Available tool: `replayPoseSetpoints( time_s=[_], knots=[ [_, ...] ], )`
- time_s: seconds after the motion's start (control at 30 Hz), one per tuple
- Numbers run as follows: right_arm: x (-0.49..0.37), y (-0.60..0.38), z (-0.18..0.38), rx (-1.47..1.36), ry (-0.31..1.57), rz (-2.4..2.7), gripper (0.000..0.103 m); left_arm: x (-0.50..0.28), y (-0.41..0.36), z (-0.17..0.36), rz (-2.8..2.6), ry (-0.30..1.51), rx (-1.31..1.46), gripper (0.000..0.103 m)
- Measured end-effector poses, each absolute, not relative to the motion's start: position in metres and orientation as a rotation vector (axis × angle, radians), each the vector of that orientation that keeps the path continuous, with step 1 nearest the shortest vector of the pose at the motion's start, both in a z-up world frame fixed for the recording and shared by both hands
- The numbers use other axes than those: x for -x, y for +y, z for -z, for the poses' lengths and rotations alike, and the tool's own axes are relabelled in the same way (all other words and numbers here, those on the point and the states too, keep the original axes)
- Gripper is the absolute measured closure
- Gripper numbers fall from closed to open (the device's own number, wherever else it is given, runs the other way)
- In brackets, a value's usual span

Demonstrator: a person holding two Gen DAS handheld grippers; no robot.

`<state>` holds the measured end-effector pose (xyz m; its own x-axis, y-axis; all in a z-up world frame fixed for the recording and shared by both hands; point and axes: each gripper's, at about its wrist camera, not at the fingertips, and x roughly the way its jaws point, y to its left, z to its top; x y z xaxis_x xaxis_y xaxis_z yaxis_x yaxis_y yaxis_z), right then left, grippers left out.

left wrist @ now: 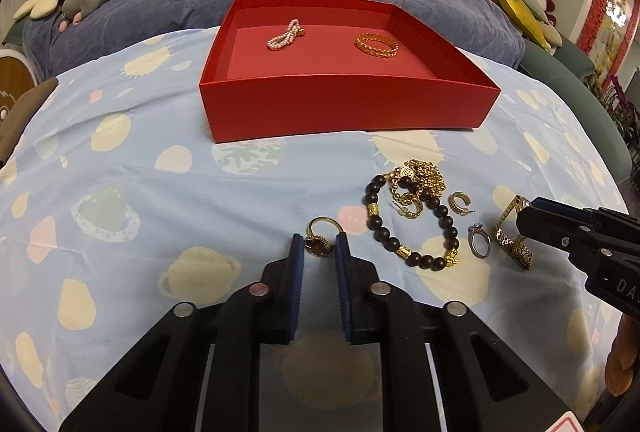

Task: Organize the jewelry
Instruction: 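Grasp the ring with the red stone with the left gripper, then carry the watch and ring into the red box and open both grippers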

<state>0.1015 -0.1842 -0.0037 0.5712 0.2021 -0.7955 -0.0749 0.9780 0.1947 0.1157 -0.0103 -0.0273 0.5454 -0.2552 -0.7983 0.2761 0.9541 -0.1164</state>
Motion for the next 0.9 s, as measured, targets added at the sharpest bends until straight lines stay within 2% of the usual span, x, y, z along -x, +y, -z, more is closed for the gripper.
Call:
replayPoseSetpoints(
  time_s=[0.3,0.57,0.77,0.9],
  knots=[
    [-0.101,-0.184,-0.002,-0.157,0.935,-0.161,0.081,-0.112,-0.007,0.019,0.327,0.93,0.0,0.091],
    [-0.109,-0.178,-0.029,-0.176,0.884,-0.178,0.081,-0.111,-0.001,-0.016,0.347,0.873,0.04,0.091],
    [-0.149,-0.176,-0.07,-0.12,0.813,-0.186,0.081,-0.149,0.005,-0.05,0.339,0.824,0.038,0.091],
    [-0.195,-0.181,-0.077,-0.13,0.788,-0.176,0.081,-0.191,0.003,-0.058,0.32,0.807,0.031,0.091]
  ],
)
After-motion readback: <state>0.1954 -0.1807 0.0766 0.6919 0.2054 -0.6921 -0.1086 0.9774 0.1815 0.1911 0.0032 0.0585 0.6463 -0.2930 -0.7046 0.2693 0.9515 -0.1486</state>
